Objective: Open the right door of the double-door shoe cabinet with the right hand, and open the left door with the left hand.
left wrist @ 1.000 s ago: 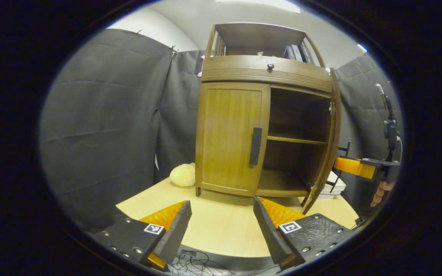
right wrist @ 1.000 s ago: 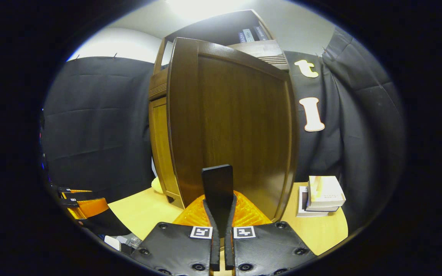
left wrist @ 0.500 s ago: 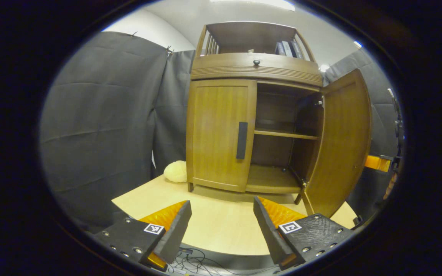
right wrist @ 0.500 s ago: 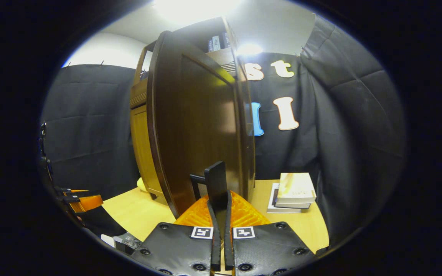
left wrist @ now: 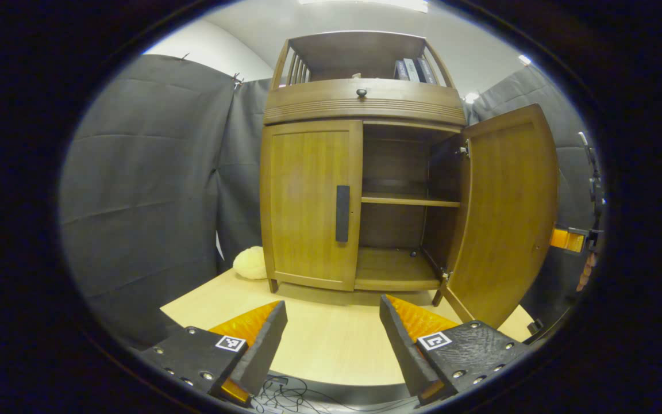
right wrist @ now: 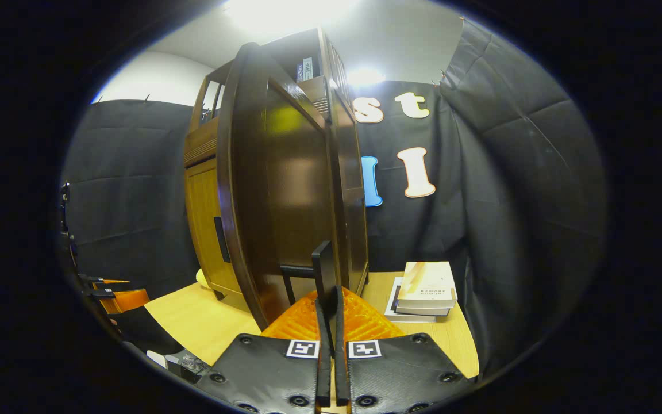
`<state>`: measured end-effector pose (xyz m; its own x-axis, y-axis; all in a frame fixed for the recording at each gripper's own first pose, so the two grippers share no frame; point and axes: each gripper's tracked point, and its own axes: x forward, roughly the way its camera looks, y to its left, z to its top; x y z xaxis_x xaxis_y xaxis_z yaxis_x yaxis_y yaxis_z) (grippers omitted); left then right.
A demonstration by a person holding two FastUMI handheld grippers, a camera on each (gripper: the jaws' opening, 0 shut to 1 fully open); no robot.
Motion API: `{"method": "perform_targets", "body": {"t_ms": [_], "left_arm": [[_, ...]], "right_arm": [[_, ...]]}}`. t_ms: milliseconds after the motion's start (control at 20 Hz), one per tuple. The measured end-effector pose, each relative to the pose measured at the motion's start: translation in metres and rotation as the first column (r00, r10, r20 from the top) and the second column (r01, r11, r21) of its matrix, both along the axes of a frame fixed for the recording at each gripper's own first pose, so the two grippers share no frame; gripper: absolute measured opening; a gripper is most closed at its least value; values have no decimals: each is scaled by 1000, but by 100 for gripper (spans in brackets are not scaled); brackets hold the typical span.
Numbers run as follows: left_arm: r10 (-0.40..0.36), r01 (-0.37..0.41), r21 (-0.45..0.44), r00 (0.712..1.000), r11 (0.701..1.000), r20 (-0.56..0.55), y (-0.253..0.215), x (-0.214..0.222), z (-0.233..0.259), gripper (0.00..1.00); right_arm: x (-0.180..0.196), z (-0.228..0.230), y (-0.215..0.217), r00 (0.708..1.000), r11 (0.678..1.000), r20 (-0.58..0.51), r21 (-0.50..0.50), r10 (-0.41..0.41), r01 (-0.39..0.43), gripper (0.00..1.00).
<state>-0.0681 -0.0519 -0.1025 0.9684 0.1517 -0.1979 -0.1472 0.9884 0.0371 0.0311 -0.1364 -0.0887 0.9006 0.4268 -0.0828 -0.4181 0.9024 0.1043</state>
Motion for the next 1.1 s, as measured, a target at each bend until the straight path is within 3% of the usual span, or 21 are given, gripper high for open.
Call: {"method": "perform_targets", "body": {"t_ms": [200,400,550,650,700,800,950,1100], "left_arm": [[-11,11,-1,1000,1000,-23,1,1,-4,91],[6,-7,-51,1000,999,-22,2,1,-5,94],[10,-11,-44,1000,999,-27,11,2,-7,94],[16,-17,-42,999,999,-29,18,3,-7,94],[21,-22,-45,999,999,-29,22,4,-8,94],[30,-31,-52,999,998,-32,29,8,-7,94],[14,-16,-58,1000,998,-26,35,14,-4,94],[-10,10,-25,1000,1000,2,47,23,5,94]], "right_arm": [[-6,-1,-1,999,1000,-25,15,-23,24,5],[-30,-9,-7,998,999,-52,-1,-35,35,1],[-45,-18,-24,990,995,-100,-19,-100,99,4],[-56,-20,-34,981,989,-127,-19,-148,146,0],[-60,-20,-37,977,986,-136,-21,-164,163,7],[-71,-17,-30,977,988,-147,-39,-156,151,0],[-88,-10,-15,984,985,-126,-130,-128,112,2],[-100,16,26,991,986,-78,-137,-109,97,0]]}}
